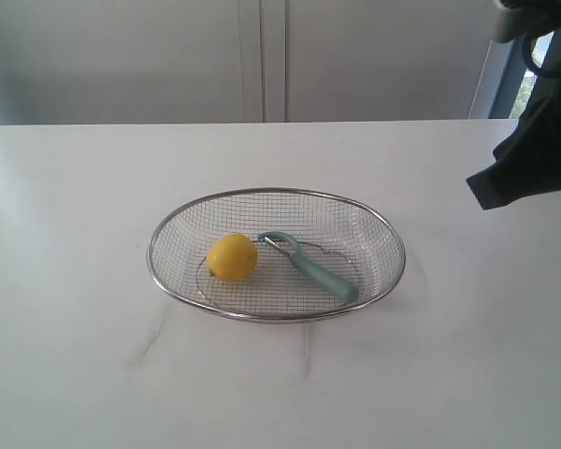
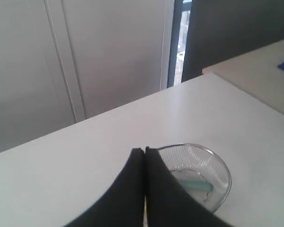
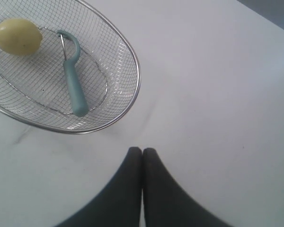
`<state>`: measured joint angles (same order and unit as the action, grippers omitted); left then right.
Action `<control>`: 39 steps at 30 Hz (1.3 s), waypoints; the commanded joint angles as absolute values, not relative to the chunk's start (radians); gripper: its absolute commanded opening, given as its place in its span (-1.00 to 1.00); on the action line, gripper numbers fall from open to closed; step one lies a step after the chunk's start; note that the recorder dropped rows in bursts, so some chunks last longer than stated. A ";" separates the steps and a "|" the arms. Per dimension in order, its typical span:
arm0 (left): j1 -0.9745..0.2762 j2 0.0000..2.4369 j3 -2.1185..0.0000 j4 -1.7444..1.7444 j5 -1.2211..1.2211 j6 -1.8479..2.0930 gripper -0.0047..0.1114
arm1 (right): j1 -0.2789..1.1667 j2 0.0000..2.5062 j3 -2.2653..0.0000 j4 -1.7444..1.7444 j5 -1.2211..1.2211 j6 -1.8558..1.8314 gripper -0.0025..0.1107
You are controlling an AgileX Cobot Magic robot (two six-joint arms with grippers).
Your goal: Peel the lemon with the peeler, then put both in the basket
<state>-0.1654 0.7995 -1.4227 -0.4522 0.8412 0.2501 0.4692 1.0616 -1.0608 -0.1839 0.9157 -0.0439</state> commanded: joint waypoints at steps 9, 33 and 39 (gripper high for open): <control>-0.160 0.615 -0.798 -0.464 0.520 0.344 -0.92 | 0.467 1.055 -1.057 -0.188 0.911 -0.049 -0.96; 0.010 0.000 -0.168 -0.436 0.158 0.349 -0.92 | 0.467 1.050 -1.057 -0.188 0.919 -0.049 -0.96; 0.007 0.000 -0.071 -0.436 0.126 0.373 -0.92 | 0.467 1.050 -1.057 -0.186 0.911 -0.049 -0.96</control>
